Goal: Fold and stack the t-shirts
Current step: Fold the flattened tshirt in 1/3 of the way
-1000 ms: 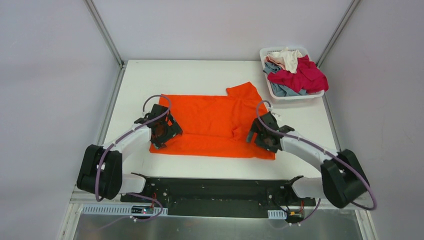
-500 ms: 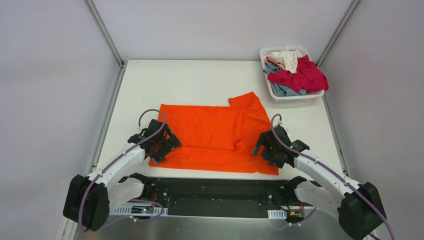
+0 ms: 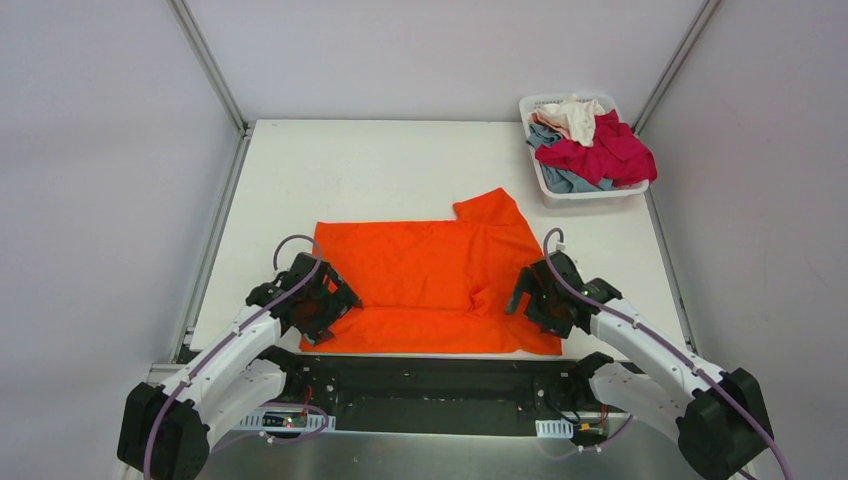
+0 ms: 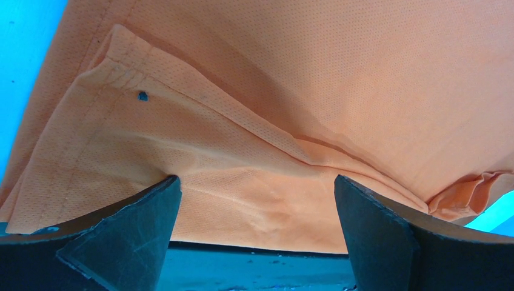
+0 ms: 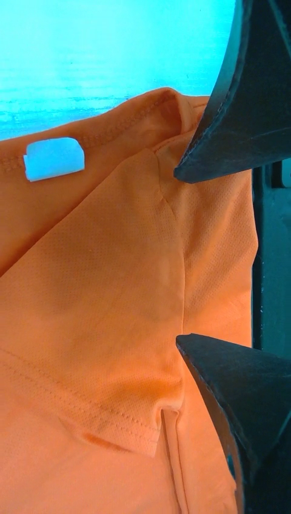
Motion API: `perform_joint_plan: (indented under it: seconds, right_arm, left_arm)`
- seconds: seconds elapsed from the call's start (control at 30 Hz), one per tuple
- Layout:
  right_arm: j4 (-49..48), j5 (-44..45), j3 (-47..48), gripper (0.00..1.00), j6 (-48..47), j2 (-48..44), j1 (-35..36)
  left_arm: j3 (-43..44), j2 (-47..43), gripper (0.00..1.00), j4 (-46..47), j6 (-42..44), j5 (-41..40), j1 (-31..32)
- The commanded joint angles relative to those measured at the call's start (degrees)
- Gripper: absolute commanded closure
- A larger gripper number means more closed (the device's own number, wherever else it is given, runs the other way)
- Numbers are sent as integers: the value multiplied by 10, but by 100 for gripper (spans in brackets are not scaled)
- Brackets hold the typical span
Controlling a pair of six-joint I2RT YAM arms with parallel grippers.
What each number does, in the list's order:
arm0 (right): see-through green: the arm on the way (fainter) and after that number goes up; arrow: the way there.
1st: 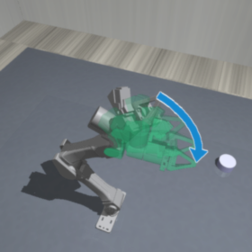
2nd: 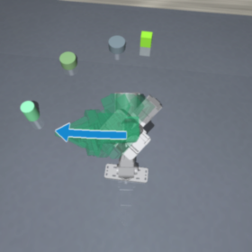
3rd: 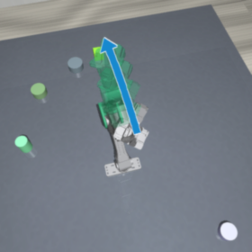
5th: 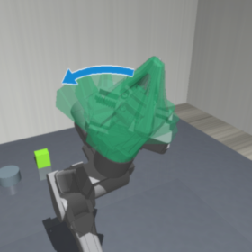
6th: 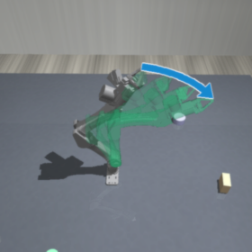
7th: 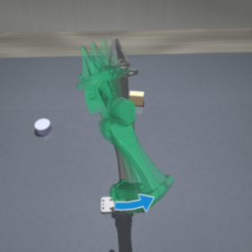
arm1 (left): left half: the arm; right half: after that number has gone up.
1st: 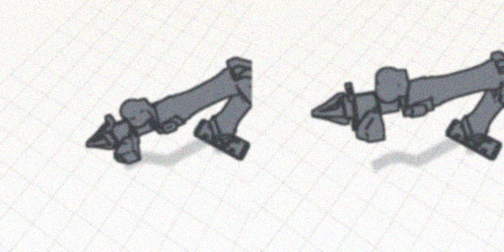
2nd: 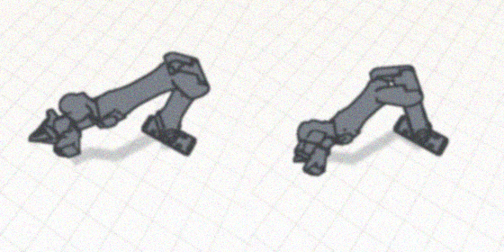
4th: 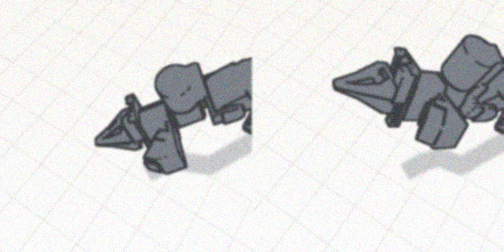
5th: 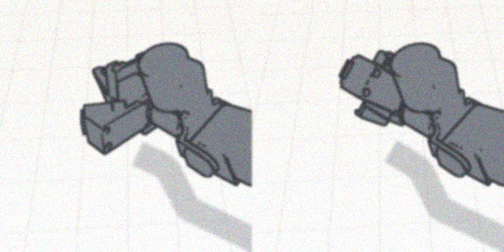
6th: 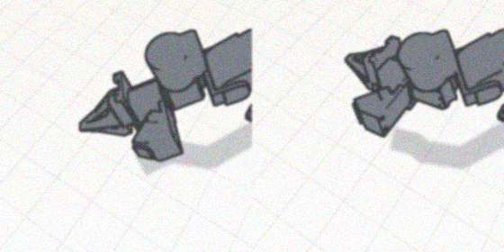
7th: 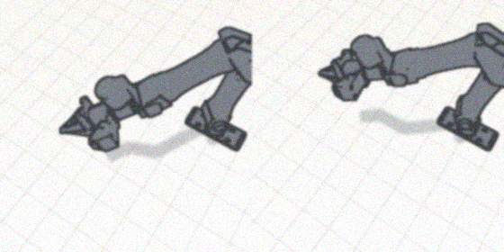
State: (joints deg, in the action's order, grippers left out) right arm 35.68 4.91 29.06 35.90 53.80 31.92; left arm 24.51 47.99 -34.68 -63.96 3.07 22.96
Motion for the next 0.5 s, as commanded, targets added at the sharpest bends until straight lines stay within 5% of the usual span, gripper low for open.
perform_joint_plan:
  seconds: [0.0, 0.27, 0.47]
  right_arm:
    - [14, 16, 37, 1, -20, -9, 3]
    - [12, 39, 117, 1, -58, -6, 3]
    - [-19, 100, 211, 1, -101, 35, 1]
  left_arm:
    - [13, 7, 1, -67, 7, -8, 5]
    - [138, 2, 1, -72, 72, -28, 6]
    - [256, 51, 1, -87, 138, -132, 4]
